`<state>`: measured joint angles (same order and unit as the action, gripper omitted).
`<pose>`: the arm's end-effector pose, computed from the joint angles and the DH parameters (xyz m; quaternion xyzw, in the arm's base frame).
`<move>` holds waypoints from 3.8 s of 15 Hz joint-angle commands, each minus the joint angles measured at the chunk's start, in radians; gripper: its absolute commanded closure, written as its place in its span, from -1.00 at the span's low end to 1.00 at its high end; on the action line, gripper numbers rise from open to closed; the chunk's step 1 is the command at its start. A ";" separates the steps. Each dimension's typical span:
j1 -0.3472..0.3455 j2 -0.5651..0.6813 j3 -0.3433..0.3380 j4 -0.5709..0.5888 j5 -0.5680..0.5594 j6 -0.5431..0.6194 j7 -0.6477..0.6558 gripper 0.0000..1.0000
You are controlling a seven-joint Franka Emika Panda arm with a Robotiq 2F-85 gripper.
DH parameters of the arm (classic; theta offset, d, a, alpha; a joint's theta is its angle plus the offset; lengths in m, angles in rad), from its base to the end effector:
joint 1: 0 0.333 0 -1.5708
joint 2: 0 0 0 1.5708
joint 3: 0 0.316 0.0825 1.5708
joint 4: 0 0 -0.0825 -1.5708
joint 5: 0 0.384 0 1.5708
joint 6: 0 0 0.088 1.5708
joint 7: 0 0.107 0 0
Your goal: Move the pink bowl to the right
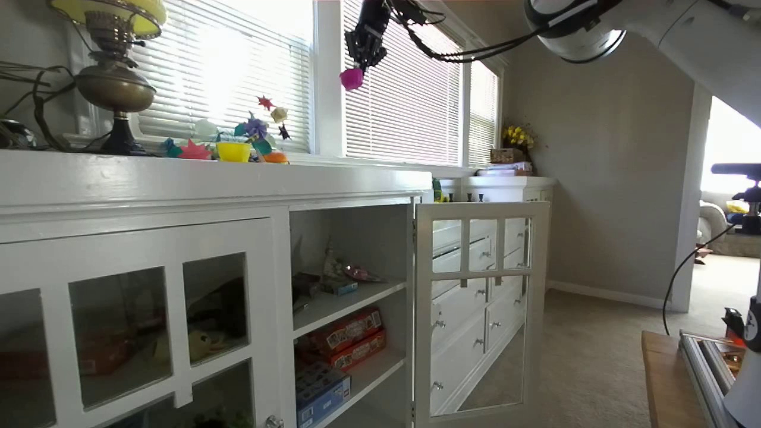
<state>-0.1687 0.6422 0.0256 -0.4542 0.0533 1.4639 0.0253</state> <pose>0.6723 -0.1001 0.7175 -0.9794 0.0789 -0.1845 0.0218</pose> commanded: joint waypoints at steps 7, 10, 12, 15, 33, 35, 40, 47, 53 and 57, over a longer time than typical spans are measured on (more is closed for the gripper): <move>0.040 0.011 -0.021 0.017 -0.011 0.046 -0.018 0.97; 0.043 0.007 -0.017 0.013 -0.003 0.028 -0.013 0.97; 0.042 0.002 -0.012 0.010 0.006 0.010 -0.009 0.97; 0.041 0.002 -0.013 0.008 0.006 -0.010 -0.007 0.97; -0.124 0.151 -0.096 0.027 -0.003 0.074 0.105 0.97; -0.147 0.181 -0.105 0.027 -0.002 0.113 0.129 0.97; -0.205 0.235 -0.124 0.025 0.000 0.173 0.190 0.97; -0.239 0.285 -0.156 0.036 -0.022 0.299 0.221 0.97; -0.235 0.321 -0.178 0.025 -0.038 0.394 0.218 0.97; -0.233 0.343 -0.181 0.024 -0.040 0.415 0.215 0.97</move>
<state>-0.4045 0.9597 -0.1492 -0.4559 0.0367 1.8539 0.2157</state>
